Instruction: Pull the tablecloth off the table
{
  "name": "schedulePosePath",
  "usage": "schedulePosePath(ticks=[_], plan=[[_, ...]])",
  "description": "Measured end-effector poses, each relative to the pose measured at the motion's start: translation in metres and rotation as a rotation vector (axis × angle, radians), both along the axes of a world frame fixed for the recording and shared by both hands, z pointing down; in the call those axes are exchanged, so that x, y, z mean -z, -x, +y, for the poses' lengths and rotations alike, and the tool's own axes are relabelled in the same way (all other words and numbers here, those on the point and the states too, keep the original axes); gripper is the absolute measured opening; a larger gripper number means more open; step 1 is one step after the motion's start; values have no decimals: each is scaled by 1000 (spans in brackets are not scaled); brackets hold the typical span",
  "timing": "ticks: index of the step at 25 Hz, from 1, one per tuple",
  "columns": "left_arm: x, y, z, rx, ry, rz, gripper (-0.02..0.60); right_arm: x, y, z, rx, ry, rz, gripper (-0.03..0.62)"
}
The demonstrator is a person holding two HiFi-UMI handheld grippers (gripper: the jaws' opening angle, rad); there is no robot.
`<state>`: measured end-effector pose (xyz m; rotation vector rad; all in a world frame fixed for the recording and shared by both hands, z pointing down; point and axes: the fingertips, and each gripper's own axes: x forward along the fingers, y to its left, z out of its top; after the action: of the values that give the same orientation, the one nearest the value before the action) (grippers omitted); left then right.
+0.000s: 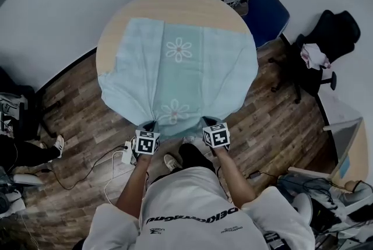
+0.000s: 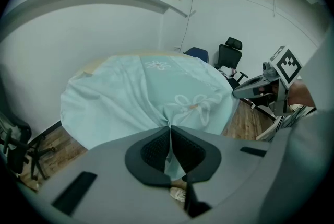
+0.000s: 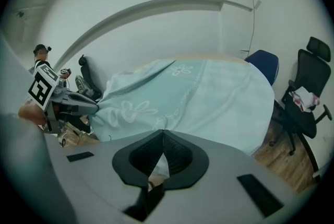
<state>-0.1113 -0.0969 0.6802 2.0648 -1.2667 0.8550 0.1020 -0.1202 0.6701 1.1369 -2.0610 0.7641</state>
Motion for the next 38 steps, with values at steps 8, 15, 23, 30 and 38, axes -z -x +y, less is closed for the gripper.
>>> schedulePosePath(ticks=[8,15,23,30,38], plan=[[59,-9,43,-18,-98,44,18,43,7,54,28,-47,-74,32],[110,-35,69,-33,-188,84,18,91,6,81,21,-131,-155,32],[156,-37,87,9,-313,109,18,133,-13,96,-14,-263,-206,32],[187,-33,99,40,-389,116,18,167,-19,107,-59,-368,-251,32],[227,-29,106,78,-486,135,18,206,-14,110,-56,-474,-285,32]])
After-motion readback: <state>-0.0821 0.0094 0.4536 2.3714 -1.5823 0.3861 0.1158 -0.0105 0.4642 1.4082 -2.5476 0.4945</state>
